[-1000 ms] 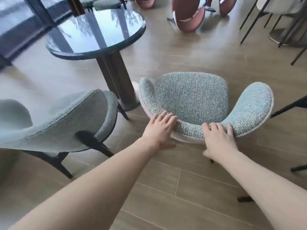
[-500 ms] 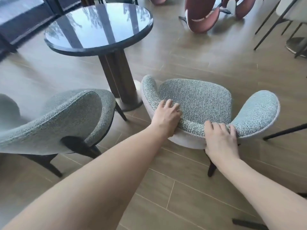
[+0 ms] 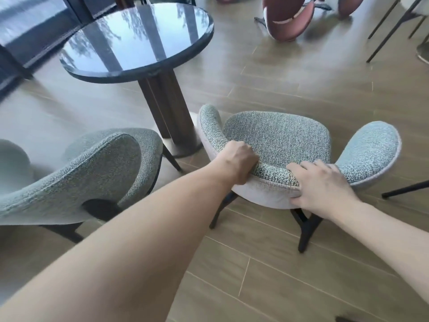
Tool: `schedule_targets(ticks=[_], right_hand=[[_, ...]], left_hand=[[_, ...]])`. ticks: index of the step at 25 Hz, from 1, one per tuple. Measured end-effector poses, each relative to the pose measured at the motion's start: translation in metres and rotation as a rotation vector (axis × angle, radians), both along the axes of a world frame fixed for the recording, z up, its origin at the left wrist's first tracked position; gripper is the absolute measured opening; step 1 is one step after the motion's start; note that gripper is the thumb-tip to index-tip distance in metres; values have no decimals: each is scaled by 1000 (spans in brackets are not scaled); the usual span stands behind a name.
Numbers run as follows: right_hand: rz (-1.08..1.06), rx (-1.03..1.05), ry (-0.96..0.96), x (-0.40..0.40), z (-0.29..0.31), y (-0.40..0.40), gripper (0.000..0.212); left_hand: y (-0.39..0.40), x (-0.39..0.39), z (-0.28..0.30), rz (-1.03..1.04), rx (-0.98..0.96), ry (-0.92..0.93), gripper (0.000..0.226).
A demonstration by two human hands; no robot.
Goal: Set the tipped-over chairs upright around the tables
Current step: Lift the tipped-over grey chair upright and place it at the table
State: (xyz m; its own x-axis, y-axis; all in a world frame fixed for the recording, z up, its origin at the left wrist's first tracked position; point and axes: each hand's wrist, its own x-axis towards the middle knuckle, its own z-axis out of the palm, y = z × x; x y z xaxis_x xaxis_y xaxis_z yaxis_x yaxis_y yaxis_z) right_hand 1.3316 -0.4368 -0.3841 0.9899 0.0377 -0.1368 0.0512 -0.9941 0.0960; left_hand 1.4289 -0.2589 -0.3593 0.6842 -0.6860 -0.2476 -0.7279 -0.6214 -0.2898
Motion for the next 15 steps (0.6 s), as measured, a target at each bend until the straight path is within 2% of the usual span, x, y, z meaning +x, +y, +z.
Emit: schedule_targets(ticks=[5, 10, 15], right_hand=[[49, -48, -32, -1, -2, 0, 68], [203, -85, 28, -10, 2, -1, 80], [317, -107, 37, -10, 1, 8, 76]], left_hand=[[-2, -5, 5, -27, 74, -6, 13], [4, -24, 6, -59, 134, 7, 9], [17, -38, 11, -36, 187, 32, 12]])
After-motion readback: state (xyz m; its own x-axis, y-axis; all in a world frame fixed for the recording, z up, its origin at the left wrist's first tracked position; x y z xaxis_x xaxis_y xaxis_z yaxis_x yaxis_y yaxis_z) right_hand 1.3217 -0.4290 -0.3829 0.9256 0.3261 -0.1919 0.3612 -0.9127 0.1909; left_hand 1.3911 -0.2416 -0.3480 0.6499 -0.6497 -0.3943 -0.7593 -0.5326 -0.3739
